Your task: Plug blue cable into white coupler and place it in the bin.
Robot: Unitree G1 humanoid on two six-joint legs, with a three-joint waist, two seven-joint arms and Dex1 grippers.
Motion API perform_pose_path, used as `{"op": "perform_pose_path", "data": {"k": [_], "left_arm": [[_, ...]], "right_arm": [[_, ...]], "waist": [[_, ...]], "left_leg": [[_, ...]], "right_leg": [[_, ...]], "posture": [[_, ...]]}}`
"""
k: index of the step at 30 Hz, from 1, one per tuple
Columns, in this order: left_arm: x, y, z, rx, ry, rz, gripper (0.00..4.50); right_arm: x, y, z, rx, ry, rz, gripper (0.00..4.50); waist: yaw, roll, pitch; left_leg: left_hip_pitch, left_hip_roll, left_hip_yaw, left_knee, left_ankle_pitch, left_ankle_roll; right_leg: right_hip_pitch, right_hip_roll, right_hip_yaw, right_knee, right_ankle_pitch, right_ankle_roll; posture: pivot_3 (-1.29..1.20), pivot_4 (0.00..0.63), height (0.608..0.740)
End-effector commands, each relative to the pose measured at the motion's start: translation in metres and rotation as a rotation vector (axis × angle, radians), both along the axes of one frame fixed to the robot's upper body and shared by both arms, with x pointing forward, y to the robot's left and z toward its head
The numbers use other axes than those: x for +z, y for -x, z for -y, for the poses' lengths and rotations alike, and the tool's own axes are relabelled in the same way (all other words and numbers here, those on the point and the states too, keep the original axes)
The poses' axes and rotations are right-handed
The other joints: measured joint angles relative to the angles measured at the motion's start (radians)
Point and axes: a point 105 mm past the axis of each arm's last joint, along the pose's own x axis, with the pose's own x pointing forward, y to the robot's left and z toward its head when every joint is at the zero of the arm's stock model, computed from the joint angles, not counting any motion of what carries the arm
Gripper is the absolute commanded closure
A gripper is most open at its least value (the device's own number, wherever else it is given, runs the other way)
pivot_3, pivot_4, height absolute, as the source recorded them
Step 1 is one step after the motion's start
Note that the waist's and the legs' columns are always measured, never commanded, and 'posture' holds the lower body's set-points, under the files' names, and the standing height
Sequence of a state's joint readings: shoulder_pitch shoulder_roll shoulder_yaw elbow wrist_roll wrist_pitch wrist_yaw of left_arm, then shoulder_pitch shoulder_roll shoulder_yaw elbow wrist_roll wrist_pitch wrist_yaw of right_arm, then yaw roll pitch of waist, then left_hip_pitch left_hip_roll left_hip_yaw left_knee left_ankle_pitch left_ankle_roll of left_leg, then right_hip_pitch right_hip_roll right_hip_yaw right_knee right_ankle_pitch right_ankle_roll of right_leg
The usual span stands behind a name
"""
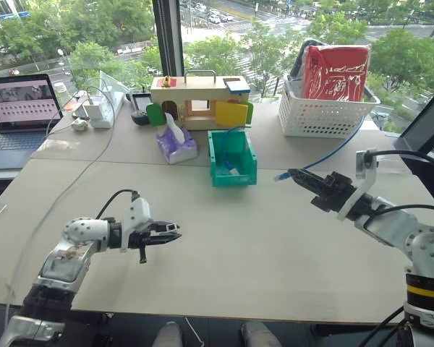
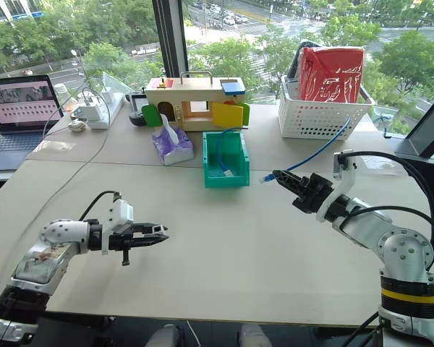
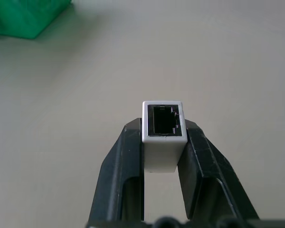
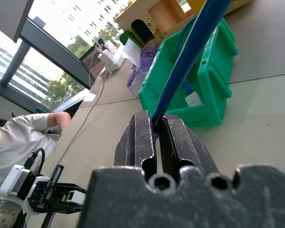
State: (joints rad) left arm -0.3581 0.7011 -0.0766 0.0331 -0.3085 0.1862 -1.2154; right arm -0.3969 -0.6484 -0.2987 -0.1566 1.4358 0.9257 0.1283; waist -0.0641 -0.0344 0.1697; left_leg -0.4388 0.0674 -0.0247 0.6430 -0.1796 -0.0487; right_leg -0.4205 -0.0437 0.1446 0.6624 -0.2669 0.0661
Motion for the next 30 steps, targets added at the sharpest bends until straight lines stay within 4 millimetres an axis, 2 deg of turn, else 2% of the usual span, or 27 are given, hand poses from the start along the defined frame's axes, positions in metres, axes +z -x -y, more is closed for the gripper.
{"op": "perform_pose_path", "data": {"k": [1,5,11,13,16,20,30], "left_arm": [[0.008,-0.009,0.020,-0.099,-0.019,0.025,4.01],[0.012,-0.026,0.055,-0.268,-0.052,0.071,4.01],[0.011,-0.049,0.087,-0.389,-0.064,0.101,4.01],[0.009,-0.054,0.092,-0.408,-0.068,0.105,4.01],[0.000,-0.060,0.100,-0.425,-0.096,0.079,4.01],[-0.011,-0.056,0.106,-0.482,-0.138,0.054,4.01],[-0.011,-0.047,0.119,-0.581,-0.132,0.016,4.01]], "right_arm": [[0.016,0.007,0.007,-0.030,-0.014,0.070,4.50],[0.016,0.015,0.015,-0.084,-0.014,0.080,4.50],[0.015,0.033,0.027,-0.177,-0.012,0.087,4.50],[0.015,0.039,0.031,-0.207,-0.010,0.087,4.50],[0.013,0.059,0.042,-0.298,0.005,0.085,4.50],[0.015,0.079,0.053,-0.390,0.018,0.085,4.50],[0.019,0.106,0.058,-0.489,0.029,0.068,4.50]], "waist": [[0.003,0.000,0.000],[0.007,0.000,0.000],[0.013,0.000,0.000],[0.016,0.000,0.000],[0.020,0.000,0.000],[0.017,0.000,0.000],[0.015,0.000,0.000]], "left_leg": [[0.000,0.000,0.000,0.000,0.000,0.000],[0.000,0.000,0.000,0.000,0.000,0.000],[0.000,-0.001,-0.001,0.000,0.000,0.000],[0.000,-0.001,-0.001,0.000,0.000,0.000],[-0.001,-0.002,-0.001,0.000,0.000,0.000],[-0.002,-0.002,-0.002,0.000,0.000,0.000],[-0.001,-0.003,-0.003,0.001,0.000,0.001]], "right_leg": [[0.000,0.000,0.000,0.000,0.000,0.000],[0.000,0.000,0.000,0.000,0.000,0.000],[0.000,0.000,0.000,0.000,0.000,0.000],[0.000,0.000,0.000,0.000,0.000,0.000],[0.001,0.000,0.000,-0.001,0.000,0.000],[0.001,0.000,0.000,-0.001,0.000,0.001],[0.002,0.000,0.000,0.000,-0.001,0.001]], "posture": [[0.00,0.150,0.724],[0.00,0.150,0.724],[0.00,0.150,0.724],[0.00,0.150,0.724],[0.00,0.150,0.724],[0.00,0.150,0.724],[0.00,0.150,0.724]]}}
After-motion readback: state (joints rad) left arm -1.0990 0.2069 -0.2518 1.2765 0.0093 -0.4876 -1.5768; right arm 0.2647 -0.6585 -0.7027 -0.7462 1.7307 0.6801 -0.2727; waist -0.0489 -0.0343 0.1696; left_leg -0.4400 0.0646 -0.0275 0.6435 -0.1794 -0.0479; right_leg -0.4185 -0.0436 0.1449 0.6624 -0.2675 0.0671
